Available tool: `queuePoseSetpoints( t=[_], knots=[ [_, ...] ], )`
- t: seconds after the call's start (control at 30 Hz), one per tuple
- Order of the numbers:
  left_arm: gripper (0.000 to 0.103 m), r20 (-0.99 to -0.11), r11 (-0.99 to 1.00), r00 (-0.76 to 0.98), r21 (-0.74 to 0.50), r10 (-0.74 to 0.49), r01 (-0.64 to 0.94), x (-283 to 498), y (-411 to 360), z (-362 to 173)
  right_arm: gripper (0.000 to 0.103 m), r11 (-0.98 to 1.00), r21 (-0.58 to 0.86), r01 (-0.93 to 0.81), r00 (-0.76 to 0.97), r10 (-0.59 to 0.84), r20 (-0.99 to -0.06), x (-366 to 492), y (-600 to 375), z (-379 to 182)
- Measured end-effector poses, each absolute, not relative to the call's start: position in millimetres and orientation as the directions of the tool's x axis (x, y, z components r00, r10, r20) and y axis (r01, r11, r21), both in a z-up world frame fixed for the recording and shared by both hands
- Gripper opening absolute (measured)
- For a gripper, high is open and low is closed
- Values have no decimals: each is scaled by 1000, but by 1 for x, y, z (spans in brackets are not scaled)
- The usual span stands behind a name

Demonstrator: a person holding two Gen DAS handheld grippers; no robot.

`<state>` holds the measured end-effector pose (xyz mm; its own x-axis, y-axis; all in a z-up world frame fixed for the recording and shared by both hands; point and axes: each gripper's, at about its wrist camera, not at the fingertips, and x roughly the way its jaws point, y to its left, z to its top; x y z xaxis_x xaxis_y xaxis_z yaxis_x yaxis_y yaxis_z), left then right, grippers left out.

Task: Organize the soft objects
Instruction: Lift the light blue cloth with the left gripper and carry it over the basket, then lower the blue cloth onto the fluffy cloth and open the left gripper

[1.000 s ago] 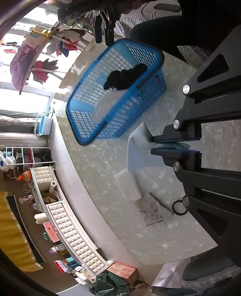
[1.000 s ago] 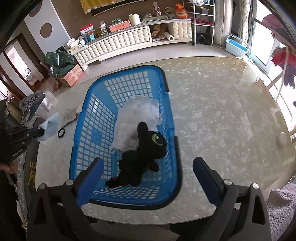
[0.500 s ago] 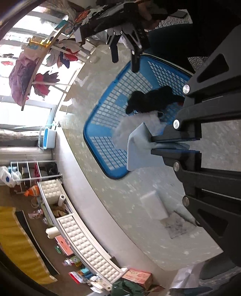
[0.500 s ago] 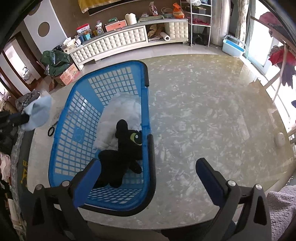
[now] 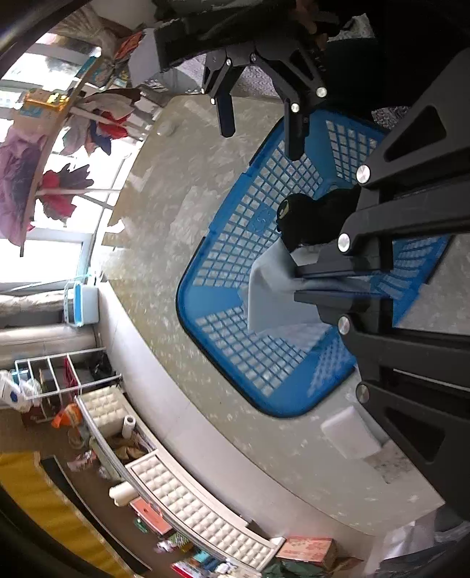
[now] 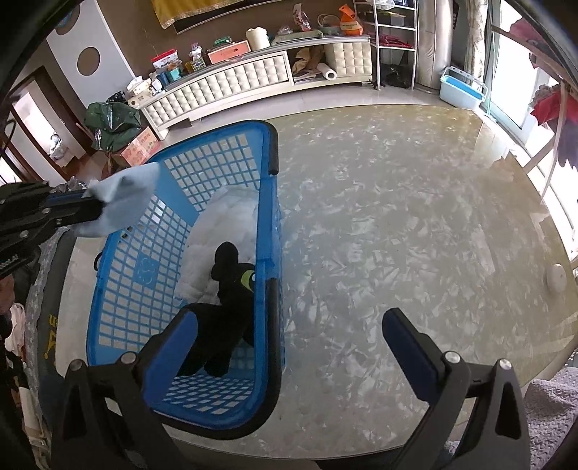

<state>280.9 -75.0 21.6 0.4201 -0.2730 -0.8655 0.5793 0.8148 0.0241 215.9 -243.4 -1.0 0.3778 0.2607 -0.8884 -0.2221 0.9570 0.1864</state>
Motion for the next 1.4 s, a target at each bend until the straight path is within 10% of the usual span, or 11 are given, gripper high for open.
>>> queuePoseSetpoints(
  t=[0.9,1.4],
  knots=[
    [5,-943,767,285,53,-172,640,326,-116,-52,103,946,246,-209,337,306,-890,230,-247,-21],
    [64,-947,818,268,8,-179,575,330,-99,-50,103,940,277,-199,328,330,-885,230,-251,-26]
  ],
)
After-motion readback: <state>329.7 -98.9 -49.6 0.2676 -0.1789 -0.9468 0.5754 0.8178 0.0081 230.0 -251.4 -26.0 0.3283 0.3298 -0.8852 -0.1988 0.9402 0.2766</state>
